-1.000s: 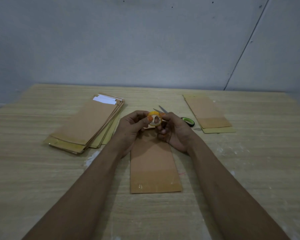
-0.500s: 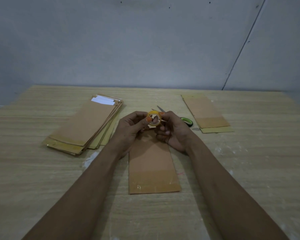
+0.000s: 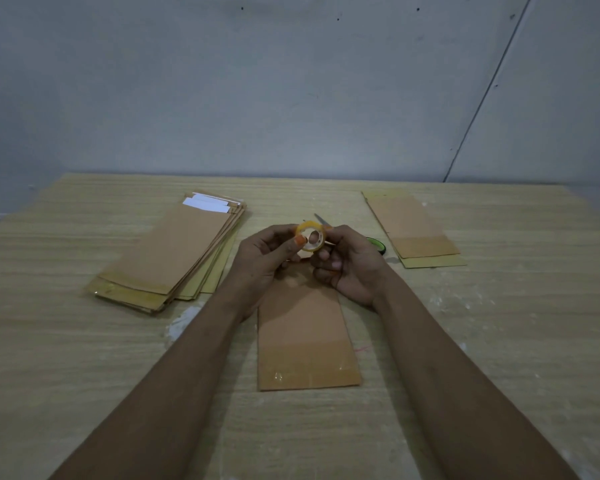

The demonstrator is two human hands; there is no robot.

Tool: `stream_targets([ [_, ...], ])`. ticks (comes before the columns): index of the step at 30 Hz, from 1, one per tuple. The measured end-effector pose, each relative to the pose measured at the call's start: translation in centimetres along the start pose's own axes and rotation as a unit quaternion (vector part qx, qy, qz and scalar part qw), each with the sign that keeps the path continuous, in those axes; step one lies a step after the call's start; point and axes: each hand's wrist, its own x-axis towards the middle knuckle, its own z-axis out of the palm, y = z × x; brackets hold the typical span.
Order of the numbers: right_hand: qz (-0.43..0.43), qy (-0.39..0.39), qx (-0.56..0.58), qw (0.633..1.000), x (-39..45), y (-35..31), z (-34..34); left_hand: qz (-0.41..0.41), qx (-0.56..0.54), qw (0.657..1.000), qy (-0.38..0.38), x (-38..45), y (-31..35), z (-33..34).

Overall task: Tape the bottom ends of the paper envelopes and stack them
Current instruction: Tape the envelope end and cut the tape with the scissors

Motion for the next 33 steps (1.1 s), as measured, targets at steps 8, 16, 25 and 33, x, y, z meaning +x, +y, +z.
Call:
stream_targets([
  [8, -0.005, 0.021, -0.016, 1.000, 0.05, 0.14, 0.46, 0.009, 0.002, 1.000, -0.004, -0.10, 0.18, -0.08],
  [16, -0.002, 0.008, -0.008, 1.000, 0.20, 0.17, 0.16, 0.007, 0.002, 1.000, 0.006, -0.03, 0.14, -0.14],
  [25, -0.001, -0.008, -0.001, 1.000, 0.20, 0.08, -0.08, 0.000, -0.010, 1.000, -0.001, -0.08, 0.32, 0.02],
  [33, -0.001, -0.004, -0.003, 1.000, 0.16, 0.24, -0.03, -0.002, -0.023, 1.000, 0.009, -0.23, 0.51, 0.27],
])
